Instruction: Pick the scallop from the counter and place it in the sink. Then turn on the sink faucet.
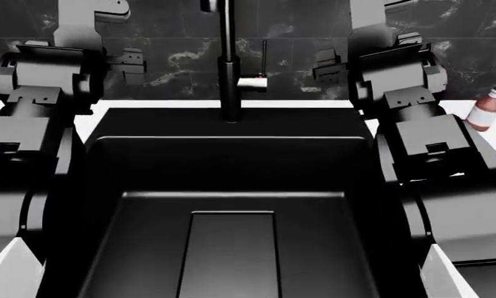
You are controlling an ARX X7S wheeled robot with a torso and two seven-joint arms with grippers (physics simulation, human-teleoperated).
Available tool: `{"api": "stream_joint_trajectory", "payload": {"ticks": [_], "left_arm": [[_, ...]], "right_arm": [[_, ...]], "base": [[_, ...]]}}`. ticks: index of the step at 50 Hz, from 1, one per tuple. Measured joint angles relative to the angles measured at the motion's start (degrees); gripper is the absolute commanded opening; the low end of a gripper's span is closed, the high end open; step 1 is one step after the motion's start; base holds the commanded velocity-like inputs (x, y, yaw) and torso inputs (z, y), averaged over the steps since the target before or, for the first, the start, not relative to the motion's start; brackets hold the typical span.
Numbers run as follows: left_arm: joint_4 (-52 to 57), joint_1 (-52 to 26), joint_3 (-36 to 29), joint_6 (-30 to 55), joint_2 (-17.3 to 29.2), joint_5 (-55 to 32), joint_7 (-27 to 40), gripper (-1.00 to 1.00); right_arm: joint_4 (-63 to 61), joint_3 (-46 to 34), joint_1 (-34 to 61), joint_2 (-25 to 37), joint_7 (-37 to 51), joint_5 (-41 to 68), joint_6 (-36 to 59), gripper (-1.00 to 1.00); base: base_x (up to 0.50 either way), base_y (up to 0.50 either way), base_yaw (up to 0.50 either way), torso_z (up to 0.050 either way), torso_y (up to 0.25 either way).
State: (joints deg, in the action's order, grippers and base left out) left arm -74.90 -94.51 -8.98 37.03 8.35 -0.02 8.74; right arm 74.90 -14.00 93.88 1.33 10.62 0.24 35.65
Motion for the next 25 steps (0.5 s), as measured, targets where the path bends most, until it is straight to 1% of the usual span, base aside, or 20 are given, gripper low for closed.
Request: {"api": "stream_joint_trajectory", "payload": {"ticks": [8,13,19,22,25], "left_arm": [[-0.02,0.04,-0.05,0.24,-0.08,-0.06,-0.31,1.00],[-0.05,0.09,-0.15,0.35,-0.10,-0.03,-0.53,1.00],[-0.06,0.21,-0.44,0.58,-0.05,0.05,-0.91,1.00],[-0.06,0.32,-0.52,0.65,0.05,0.03,-1.09,1.00],[-0.07,0.45,-0.54,0.69,0.14,-0.01,-1.21,1.00]], "right_arm": [[0.02,-0.27,-0.08,0.02,0.13,-0.01,0.03,1.00],[0.05,-0.06,0.21,0.21,0.91,0.08,0.55,1.00],[0.10,0.48,2.25,0.79,1.29,0.19,3.90,1.00],[-0.21,0.42,4.08,1.44,0.94,0.05,6.13,1.00],[-5.42,0.29,4.18,2.88,0.22,0.03,11.64,1.00]], "base": [[0.50,0.00,0.00,0.000,0.001],[0.00,0.00,0.00,0.000,0.000],[0.00,0.00,0.00,0.000,0.000],[0.00,0.00,0.00,0.000,0.000],[0.00,0.00,0.00,0.000,0.000]]}}
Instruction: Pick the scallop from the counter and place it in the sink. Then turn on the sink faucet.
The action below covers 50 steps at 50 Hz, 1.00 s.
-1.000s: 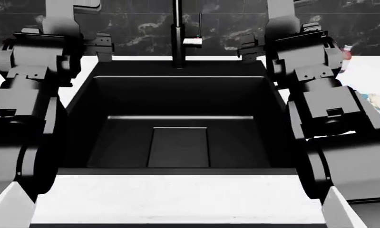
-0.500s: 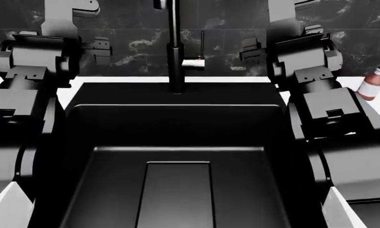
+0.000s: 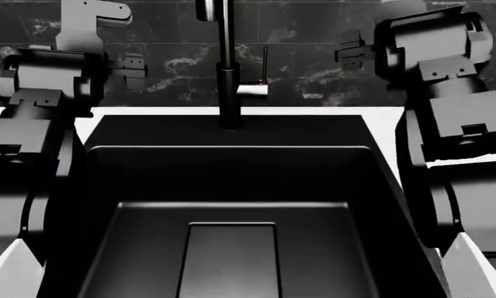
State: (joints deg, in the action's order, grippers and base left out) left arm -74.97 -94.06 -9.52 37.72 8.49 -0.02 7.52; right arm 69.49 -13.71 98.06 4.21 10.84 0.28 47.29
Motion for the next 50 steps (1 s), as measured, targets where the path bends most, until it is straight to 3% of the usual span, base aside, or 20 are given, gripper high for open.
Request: {"api": "stream_joint_trajectory", "payload": {"ticks": [9,13,19,25,32,50], "left_arm": [[-0.02,-0.03,-0.08,0.26,0.11,-0.02,-0.36,1.00],[-0.01,-0.10,-0.10,0.33,0.16,-0.03,-0.50,1.00],[-0.01,-0.07,-0.01,0.44,0.26,-0.09,-0.66,1.00],[-0.01,-0.09,0.06,0.53,0.37,-0.08,-0.76,1.00],[-0.01,-0.04,0.11,0.57,0.49,-0.06,-0.83,1.00],[-0.01,0.21,0.15,0.73,0.57,0.00,-0.80,1.00]], "right_arm": [[-24.49,-1.01,-2.25,6.48,-1.06,4.30,21.03,1.00],[-33.66,-3.00,-2.23,12.98,10.03,17.68,28.15,1.00],[-42.94,-5.51,-2.61,21.58,30.78,47.37,34.51,1.00],[-48.83,-7.77,-3.86,27.96,44.35,68.84,37.58,1.00],[-52.03,-9.79,-5.01,33.00,54.48,84.78,38.99,1.00],[-54.83,-12.37,-10.62,41.18,61.39,97.63,37.43,1.00]], "base": [[0.00,0.00,0.00,0.000,0.000],[0.00,0.00,0.00,0.000,0.000],[0.00,0.00,0.00,0.000,0.000],[0.00,0.00,0.00,0.000,0.000],[0.00,0.00,0.00,0.000,0.000],[0.00,0.00,0.00,0.000,0.000]]}}
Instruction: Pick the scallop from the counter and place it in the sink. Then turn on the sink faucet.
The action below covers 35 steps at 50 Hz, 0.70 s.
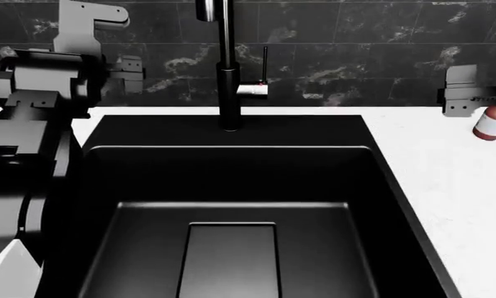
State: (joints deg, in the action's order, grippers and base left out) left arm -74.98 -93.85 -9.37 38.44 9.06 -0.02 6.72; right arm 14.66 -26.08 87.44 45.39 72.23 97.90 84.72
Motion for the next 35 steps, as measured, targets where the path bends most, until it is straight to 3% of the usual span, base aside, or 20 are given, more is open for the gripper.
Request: {"api": "stream_joint_trajectory", "payload": {"ticks": [35], "left_arm": [[-0.01,0.83,-0.13,-0.03,-0.02,-0.03,-0.05,1.00]], "right_arm": [[-5.22,1.66,-9.55,12.69,3.76,9.17,-5.32,1.00]], "base": [[0.00,0.00,0.00,0.000,0.000]]}}
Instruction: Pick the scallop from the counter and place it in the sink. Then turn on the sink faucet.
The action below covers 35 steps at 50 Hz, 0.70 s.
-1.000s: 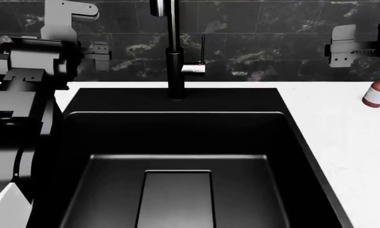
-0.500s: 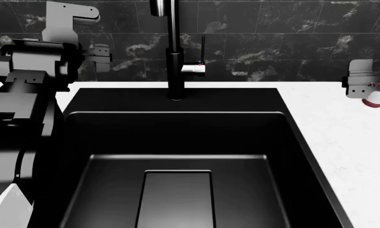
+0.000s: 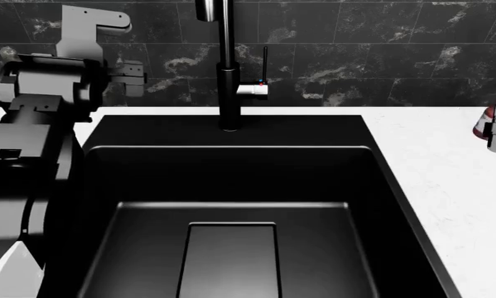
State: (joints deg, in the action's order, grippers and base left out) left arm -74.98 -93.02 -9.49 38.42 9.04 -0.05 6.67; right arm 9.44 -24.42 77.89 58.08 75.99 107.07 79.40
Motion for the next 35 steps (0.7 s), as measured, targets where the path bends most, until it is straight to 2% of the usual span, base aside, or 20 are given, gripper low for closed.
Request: {"api": "stream_joint_trajectory", "payload": {"ticks": [17,35], "left_arm": [[0.00,0.25,0.08,0.07,-0.03,-0.01,-0.05,1.00],[0.00,0.57,0.06,0.16,0.02,-0.01,-0.09,1.00]], "right_arm": [[5.68,0.70,-1.60,3.50,-5.89,-5.83,-3.64,1.00],[14.84,-0.77,-0.99,3.32,-12.69,-13.52,-7.73,1.00]], "base": [[0.00,0.00,0.00,0.000,0.000],[0.00,0.00,0.00,0.000,0.000]]}}
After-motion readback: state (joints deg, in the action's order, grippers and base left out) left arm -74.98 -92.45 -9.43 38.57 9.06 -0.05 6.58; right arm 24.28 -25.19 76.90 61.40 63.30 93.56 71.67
